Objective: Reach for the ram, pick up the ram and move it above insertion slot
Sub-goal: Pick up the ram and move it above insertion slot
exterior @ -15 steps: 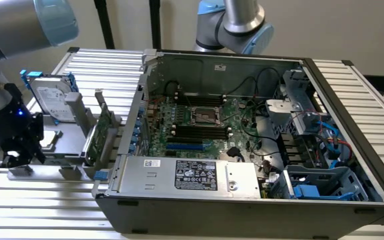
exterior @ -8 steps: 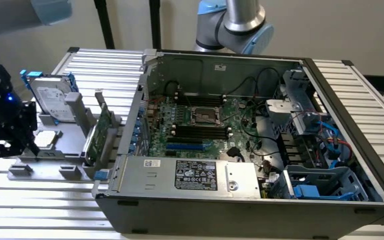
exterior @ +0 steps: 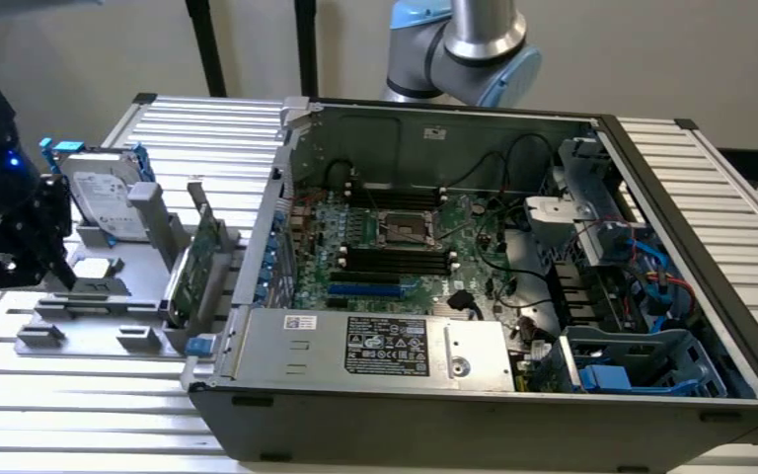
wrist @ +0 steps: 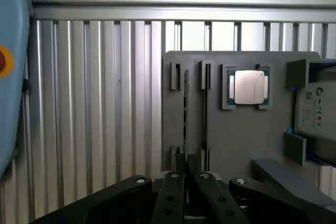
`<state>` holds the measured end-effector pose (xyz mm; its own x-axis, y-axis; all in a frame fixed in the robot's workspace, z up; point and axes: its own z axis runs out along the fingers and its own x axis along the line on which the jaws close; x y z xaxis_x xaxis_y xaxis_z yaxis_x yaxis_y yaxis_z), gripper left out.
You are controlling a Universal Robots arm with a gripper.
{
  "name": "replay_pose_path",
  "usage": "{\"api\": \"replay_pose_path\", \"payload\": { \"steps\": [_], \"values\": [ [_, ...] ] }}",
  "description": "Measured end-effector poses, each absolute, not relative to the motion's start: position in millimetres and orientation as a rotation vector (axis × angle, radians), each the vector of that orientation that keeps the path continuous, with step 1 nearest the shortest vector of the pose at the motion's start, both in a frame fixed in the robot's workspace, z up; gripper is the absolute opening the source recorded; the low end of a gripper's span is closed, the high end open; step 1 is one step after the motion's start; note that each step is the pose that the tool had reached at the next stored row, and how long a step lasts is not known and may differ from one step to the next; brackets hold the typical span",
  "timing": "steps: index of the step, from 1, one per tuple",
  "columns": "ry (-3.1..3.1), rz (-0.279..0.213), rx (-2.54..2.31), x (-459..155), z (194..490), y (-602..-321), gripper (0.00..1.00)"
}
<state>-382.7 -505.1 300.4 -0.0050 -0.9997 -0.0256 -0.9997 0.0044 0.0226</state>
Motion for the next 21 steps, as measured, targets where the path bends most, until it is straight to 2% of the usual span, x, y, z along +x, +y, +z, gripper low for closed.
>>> {"api": "replay_pose_path", "payload": {
  "steps": [21],
  "values": [
    [2.221,0.08,-2.228,-296,391,-505,0.14]
  ]
}}
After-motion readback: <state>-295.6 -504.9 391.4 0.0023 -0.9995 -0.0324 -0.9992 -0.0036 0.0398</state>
